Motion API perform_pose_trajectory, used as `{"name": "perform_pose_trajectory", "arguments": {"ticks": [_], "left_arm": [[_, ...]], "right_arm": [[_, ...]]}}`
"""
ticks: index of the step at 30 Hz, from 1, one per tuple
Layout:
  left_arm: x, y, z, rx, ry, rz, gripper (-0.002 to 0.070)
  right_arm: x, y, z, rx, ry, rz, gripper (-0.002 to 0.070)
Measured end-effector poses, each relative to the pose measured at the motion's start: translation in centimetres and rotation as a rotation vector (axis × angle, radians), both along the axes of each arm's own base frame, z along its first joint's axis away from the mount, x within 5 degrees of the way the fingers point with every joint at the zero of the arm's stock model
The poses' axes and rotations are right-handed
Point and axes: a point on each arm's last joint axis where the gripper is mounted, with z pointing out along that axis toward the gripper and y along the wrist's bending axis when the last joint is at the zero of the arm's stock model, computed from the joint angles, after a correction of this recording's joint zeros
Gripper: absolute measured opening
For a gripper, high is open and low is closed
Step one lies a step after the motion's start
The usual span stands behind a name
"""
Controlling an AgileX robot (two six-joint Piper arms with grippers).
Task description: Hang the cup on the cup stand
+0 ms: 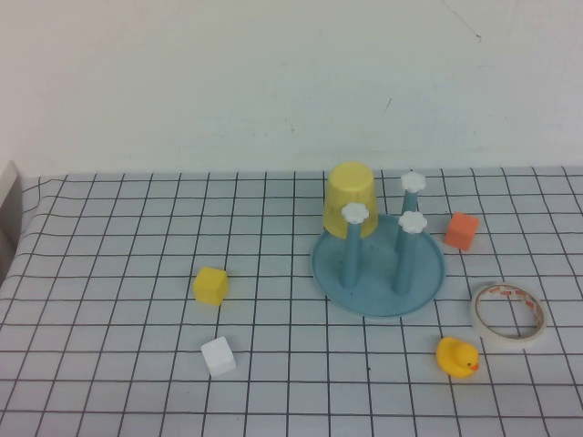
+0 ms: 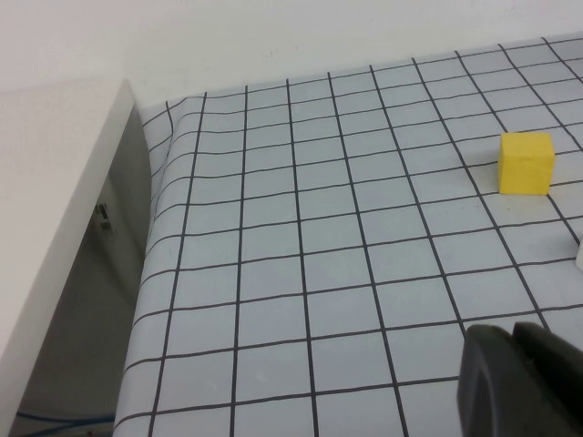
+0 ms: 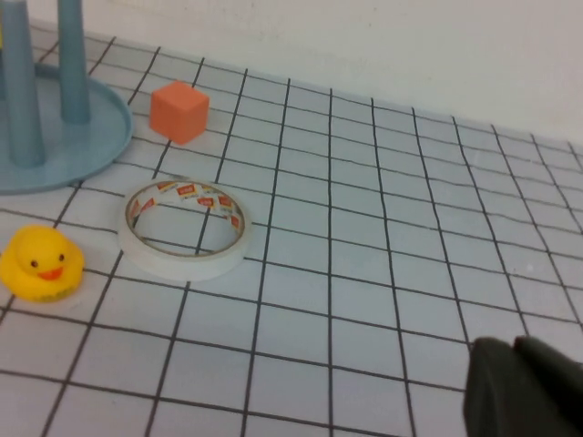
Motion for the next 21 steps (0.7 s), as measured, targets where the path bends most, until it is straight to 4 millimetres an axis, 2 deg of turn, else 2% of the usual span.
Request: {"name": "perform_pose_trajectory", "arguments": {"ticks": [9, 21], "left_arm": [[0.0, 0.0, 0.0, -0.031, 0.002, 0.009, -0.0001], [0.0, 0.0, 0.0, -0.031, 0.002, 0.009, -0.0001]], "right_arm": [[-0.04, -0.05, -0.03, 0.134, 0.0, -0.049, -0.0001], [-0.06, -0.24, -0.02, 0.151, 0.0, -0.077, -0.0001]]}}
